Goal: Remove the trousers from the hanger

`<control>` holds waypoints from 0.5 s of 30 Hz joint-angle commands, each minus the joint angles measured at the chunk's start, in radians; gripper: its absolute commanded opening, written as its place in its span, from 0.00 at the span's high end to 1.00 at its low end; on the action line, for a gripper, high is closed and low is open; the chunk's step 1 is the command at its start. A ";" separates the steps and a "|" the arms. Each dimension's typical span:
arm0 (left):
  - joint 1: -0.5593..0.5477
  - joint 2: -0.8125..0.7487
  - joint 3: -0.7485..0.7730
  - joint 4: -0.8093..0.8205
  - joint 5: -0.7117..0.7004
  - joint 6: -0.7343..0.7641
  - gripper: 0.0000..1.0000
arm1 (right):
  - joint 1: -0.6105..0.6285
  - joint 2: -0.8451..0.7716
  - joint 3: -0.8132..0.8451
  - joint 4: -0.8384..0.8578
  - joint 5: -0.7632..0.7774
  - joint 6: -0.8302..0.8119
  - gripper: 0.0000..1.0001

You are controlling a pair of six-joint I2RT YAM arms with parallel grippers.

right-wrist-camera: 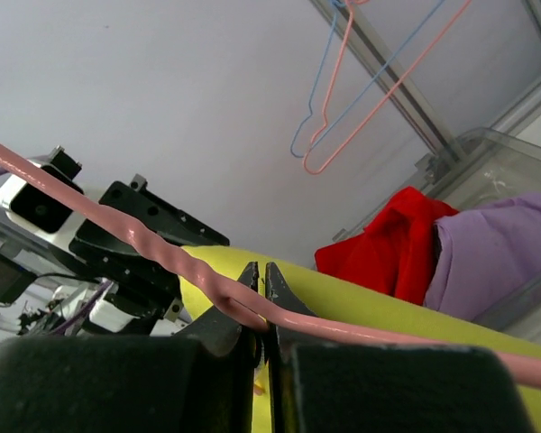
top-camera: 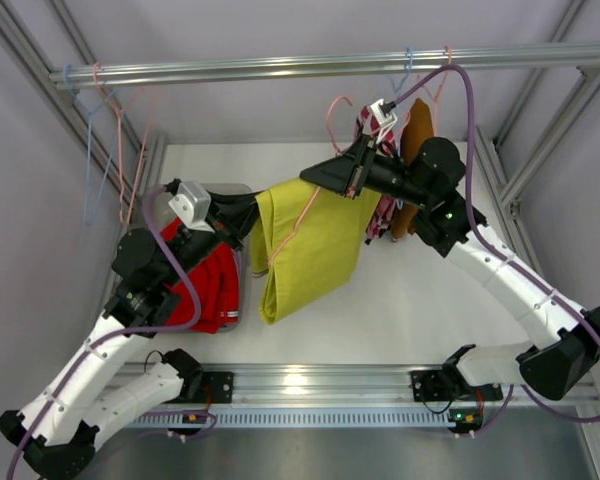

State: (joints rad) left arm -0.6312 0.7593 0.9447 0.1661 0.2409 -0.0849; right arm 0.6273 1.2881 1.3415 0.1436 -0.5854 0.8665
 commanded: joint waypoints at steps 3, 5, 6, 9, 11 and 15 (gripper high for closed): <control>0.030 -0.011 0.184 0.161 -0.068 0.046 1.00 | 0.048 0.005 -0.002 0.146 -0.037 -0.047 1.00; 0.044 -0.003 0.216 0.148 -0.074 0.063 1.00 | 0.054 0.010 -0.013 0.154 -0.034 -0.047 1.00; 0.050 0.000 0.253 0.144 -0.078 0.077 1.00 | 0.060 0.011 -0.016 0.163 -0.033 -0.046 1.00; 0.065 0.015 0.310 0.125 -0.095 0.147 1.00 | 0.071 0.014 -0.030 0.168 -0.030 -0.047 1.00; 0.073 0.028 0.370 0.116 -0.101 0.175 1.00 | 0.078 0.014 -0.047 0.177 -0.025 -0.047 1.00; 0.083 0.054 0.466 0.089 -0.112 0.229 1.00 | 0.098 0.017 -0.067 0.185 -0.017 -0.046 1.00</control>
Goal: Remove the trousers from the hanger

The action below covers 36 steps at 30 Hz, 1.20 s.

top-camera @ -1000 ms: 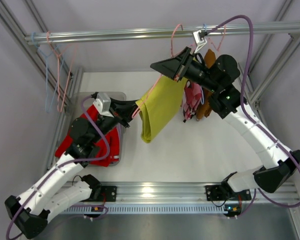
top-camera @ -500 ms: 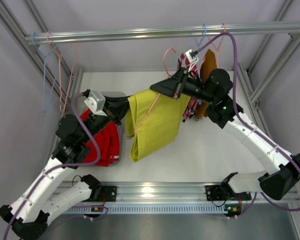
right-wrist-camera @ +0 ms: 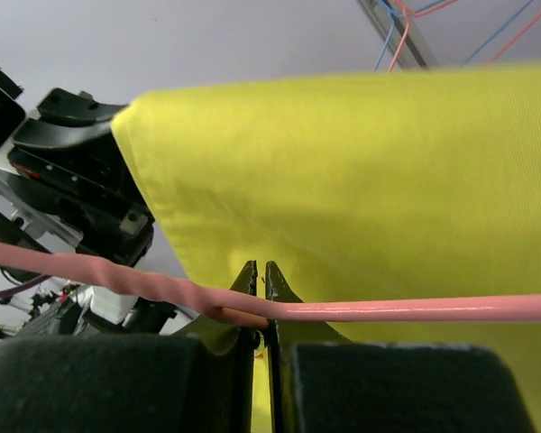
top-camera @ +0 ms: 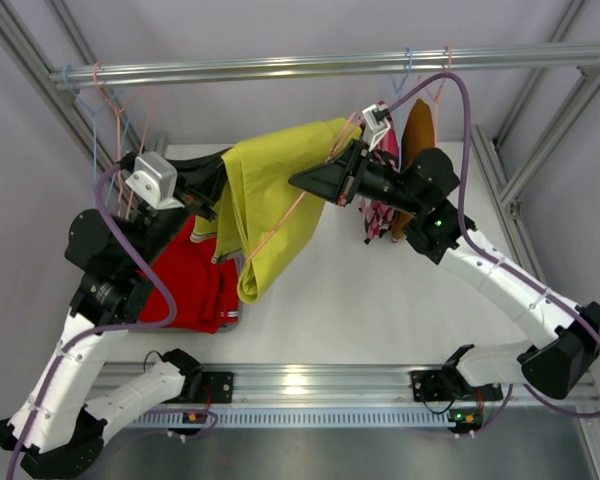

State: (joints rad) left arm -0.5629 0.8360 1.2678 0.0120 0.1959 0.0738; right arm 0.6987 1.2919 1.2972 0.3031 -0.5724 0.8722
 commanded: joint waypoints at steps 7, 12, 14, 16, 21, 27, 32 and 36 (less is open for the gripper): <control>0.038 0.034 0.306 0.204 -0.095 0.182 1.00 | 0.047 0.047 -0.029 0.022 -0.034 -0.064 1.00; 0.044 0.061 0.424 0.168 -0.141 0.349 1.00 | 0.061 0.058 -0.026 0.024 -0.037 -0.076 1.00; 0.044 0.072 0.455 0.157 -0.171 0.409 1.00 | 0.064 0.055 -0.030 0.024 -0.037 -0.076 1.00; 0.046 0.083 0.499 0.151 -0.237 0.497 1.00 | 0.070 0.049 -0.038 0.022 -0.035 -0.079 1.00; 0.044 0.089 0.587 0.108 -0.346 0.698 1.00 | 0.084 0.034 -0.044 0.013 -0.035 -0.098 1.00; 0.063 -0.009 0.571 -0.047 -0.391 0.767 1.00 | 0.136 0.009 -0.038 -0.022 -0.049 -0.173 1.00; 0.086 -0.113 0.545 -0.257 -0.395 0.770 1.00 | 0.169 0.000 -0.041 -0.053 -0.046 -0.214 1.00; 0.095 -0.224 0.467 -0.414 -0.426 0.785 1.00 | 0.177 -0.002 -0.029 -0.081 -0.043 -0.251 1.00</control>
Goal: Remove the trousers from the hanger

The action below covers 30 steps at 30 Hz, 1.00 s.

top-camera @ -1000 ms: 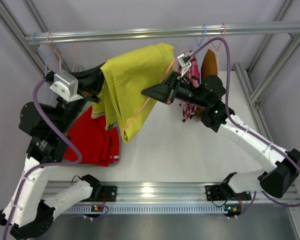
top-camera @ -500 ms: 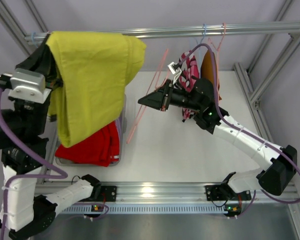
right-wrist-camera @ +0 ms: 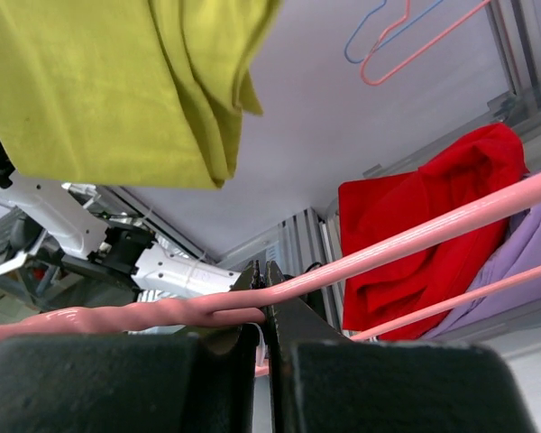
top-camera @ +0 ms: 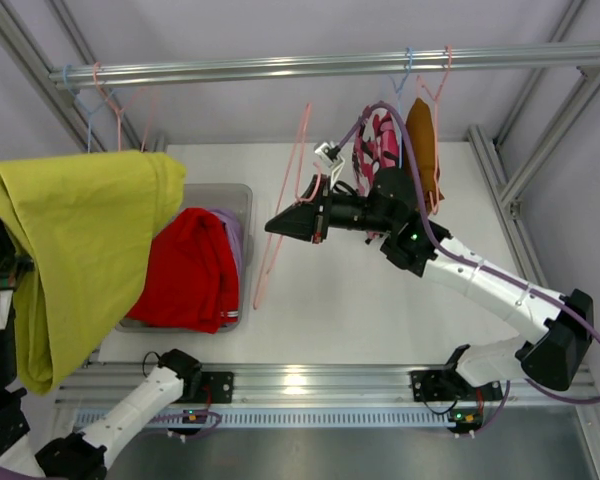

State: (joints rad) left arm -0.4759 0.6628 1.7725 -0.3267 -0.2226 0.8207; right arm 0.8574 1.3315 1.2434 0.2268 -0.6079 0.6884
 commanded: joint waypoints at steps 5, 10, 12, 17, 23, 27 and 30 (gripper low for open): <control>0.014 -0.149 -0.129 -0.292 -0.090 0.064 1.00 | 0.019 -0.048 0.022 -0.018 0.000 -0.078 1.00; 0.013 -0.256 -0.264 -0.380 -0.248 0.068 1.00 | 0.019 -0.055 0.011 -0.029 0.005 -0.090 1.00; 0.017 -0.287 -0.286 -0.437 -0.257 0.074 1.00 | 0.019 -0.057 0.010 -0.033 0.005 -0.095 1.00; 0.010 -0.261 -0.355 -0.459 -0.509 0.070 1.00 | 0.019 -0.057 0.010 -0.035 0.003 -0.095 1.00; 0.008 -0.177 -0.421 -0.425 -0.655 0.061 1.00 | 0.019 -0.061 -0.004 -0.035 0.003 -0.102 1.00; 0.008 -0.129 -0.467 -0.452 -0.644 -0.007 1.00 | 0.014 -0.063 -0.005 -0.040 0.005 -0.112 1.00; 0.010 -0.092 -0.546 -0.440 -0.612 -0.064 1.00 | 0.008 -0.066 -0.009 -0.041 0.008 -0.112 1.00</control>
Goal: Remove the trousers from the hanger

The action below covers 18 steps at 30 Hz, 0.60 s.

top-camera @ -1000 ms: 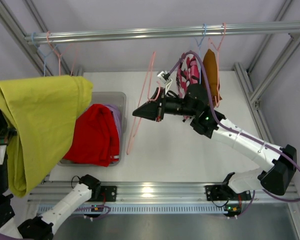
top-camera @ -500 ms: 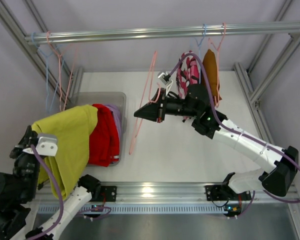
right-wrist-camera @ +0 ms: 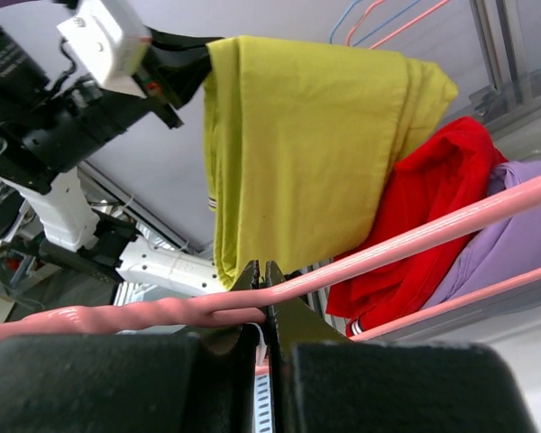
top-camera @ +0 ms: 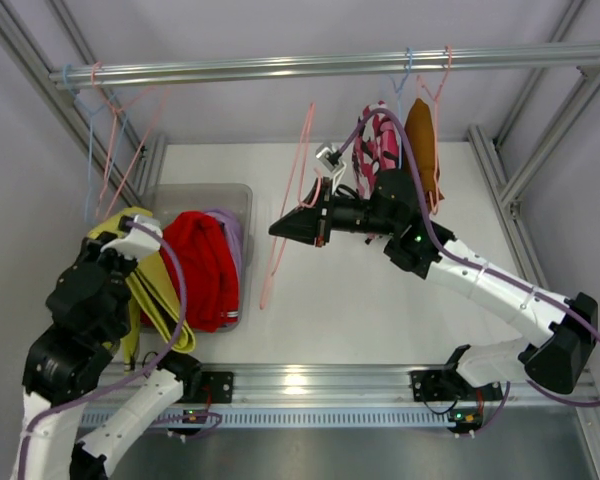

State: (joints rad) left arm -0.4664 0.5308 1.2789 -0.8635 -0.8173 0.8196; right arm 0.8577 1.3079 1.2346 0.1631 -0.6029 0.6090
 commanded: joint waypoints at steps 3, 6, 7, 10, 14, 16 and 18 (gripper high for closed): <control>0.000 0.086 -0.159 0.175 0.015 -0.109 1.00 | 0.001 -0.052 -0.001 0.016 0.008 -0.034 1.00; -0.002 0.142 -0.246 0.300 0.040 -0.128 1.00 | -0.002 -0.061 0.005 -0.002 0.011 -0.048 1.00; -0.002 0.161 -0.297 0.345 0.053 -0.131 1.00 | -0.003 -0.064 0.008 -0.007 0.014 -0.052 1.00; 0.002 0.262 -0.354 0.498 0.082 -0.151 1.00 | -0.008 -0.070 0.006 -0.016 0.018 -0.054 1.00; 0.060 0.449 -0.385 0.685 0.162 -0.157 1.00 | -0.014 -0.084 0.000 -0.020 0.022 -0.054 1.00; 0.106 0.561 -0.385 0.776 0.200 -0.165 1.00 | -0.022 -0.090 -0.003 -0.022 0.025 -0.058 1.00; 0.199 0.642 -0.363 0.810 0.265 -0.195 1.00 | -0.028 -0.096 -0.004 -0.030 0.025 -0.057 1.00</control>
State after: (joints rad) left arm -0.3622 1.0828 0.9142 -0.2279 -0.6540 0.6815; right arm 0.8452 1.2572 1.2274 0.1246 -0.5869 0.5793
